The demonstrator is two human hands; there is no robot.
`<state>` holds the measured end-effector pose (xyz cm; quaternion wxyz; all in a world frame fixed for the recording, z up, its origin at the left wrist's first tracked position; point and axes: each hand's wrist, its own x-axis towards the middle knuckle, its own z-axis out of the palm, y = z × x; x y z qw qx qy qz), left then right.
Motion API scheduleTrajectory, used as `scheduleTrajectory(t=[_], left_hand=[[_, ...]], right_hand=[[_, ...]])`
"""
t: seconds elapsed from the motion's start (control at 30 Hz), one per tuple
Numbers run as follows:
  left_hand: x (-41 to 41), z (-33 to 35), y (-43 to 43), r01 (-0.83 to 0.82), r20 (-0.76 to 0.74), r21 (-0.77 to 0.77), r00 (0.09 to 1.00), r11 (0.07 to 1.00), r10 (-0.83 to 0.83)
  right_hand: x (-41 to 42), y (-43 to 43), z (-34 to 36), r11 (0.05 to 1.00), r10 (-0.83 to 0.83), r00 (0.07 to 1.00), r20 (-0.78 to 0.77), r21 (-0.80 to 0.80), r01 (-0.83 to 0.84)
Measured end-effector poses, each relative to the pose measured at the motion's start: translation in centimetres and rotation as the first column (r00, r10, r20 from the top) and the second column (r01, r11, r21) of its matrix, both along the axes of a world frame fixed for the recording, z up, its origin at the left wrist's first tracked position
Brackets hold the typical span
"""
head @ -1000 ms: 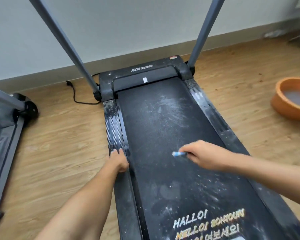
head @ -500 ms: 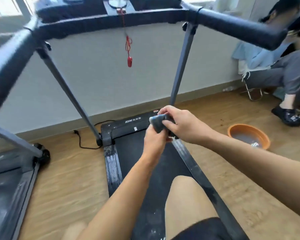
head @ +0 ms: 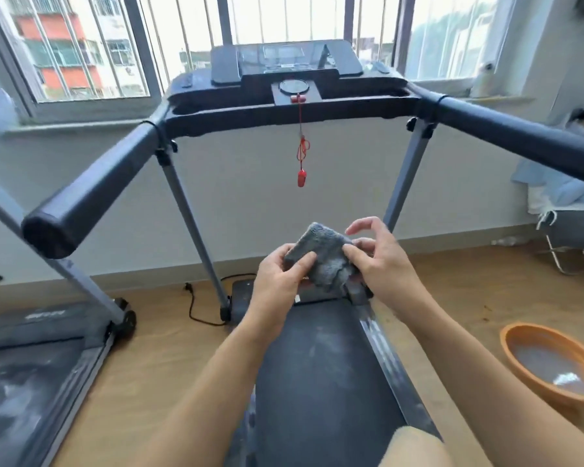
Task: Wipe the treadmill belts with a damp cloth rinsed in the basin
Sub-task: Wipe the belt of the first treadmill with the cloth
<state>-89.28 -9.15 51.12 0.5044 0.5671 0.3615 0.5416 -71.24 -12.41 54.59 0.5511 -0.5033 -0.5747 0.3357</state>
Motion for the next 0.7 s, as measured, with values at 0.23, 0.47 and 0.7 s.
scheduleTrajectory(t=[0.23,0.47,0.7], left_hand=[[2.3,-2.0,1.3,0.035,0.106,-0.075,0.994,0.997,-0.027],[2.7,-2.8,0.2,-0.069,-0.209,0.113,0.974,0.991,0.092],[2.8,-3.2,-2.0,0.024,-0.441,0.218,0.895,0.976,0.076]], right_hand=[[2.8,1.8,-2.6,0.998,-0.033,0.997,0.076,-0.052,0.037],[1.8,0.3,-5.0,0.996,-0.088,0.964,0.251,0.054,0.076],[2.4,-0.3,-5.6,0.993,0.066,0.992,-0.107,-0.091,-0.076]])
